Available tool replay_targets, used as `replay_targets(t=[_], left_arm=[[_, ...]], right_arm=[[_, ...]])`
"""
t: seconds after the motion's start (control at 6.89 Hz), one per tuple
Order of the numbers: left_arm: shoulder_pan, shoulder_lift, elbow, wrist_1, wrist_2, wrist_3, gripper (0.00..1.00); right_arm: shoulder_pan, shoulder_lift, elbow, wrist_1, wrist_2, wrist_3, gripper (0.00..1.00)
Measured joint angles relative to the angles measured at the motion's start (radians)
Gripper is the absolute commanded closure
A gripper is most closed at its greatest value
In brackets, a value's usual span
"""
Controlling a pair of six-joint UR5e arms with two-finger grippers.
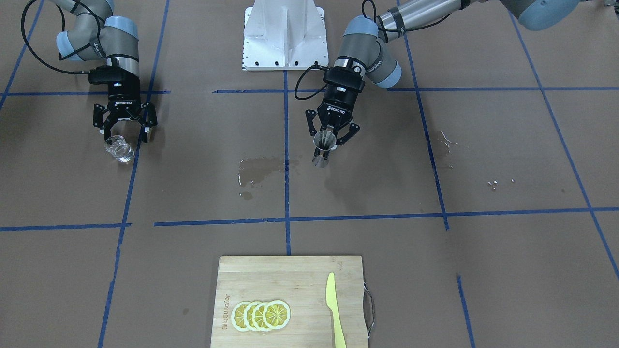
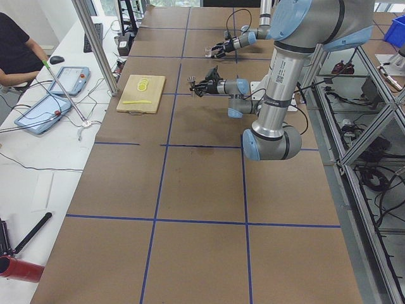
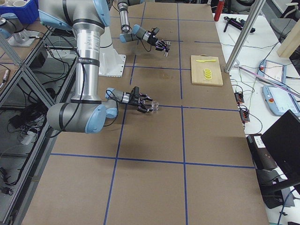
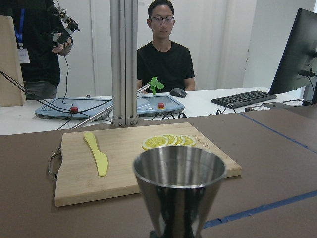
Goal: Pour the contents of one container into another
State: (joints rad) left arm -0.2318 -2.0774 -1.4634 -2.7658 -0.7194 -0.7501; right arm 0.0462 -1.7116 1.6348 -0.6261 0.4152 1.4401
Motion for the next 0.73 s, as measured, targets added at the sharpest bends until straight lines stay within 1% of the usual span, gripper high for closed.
replay_targets(t=[0.29,0.58,0.73], left_arm=[[0.000,0.000,0.000,0.000,0.000,0.000,1.00],[0.000,0.000,-0.001,0.000,0.000,0.000,1.00],[0.000,0.000,-0.001,0.000,0.000,0.000,1.00]], right_arm=[[0.035,0.013,-0.007,0.000,0.028,-0.001,0.05],[0.050,0.024,-0.027,0.000,0.042,-0.001,0.13],[0.054,0.042,-0.039,0.000,0.044,-0.001,0.30]])
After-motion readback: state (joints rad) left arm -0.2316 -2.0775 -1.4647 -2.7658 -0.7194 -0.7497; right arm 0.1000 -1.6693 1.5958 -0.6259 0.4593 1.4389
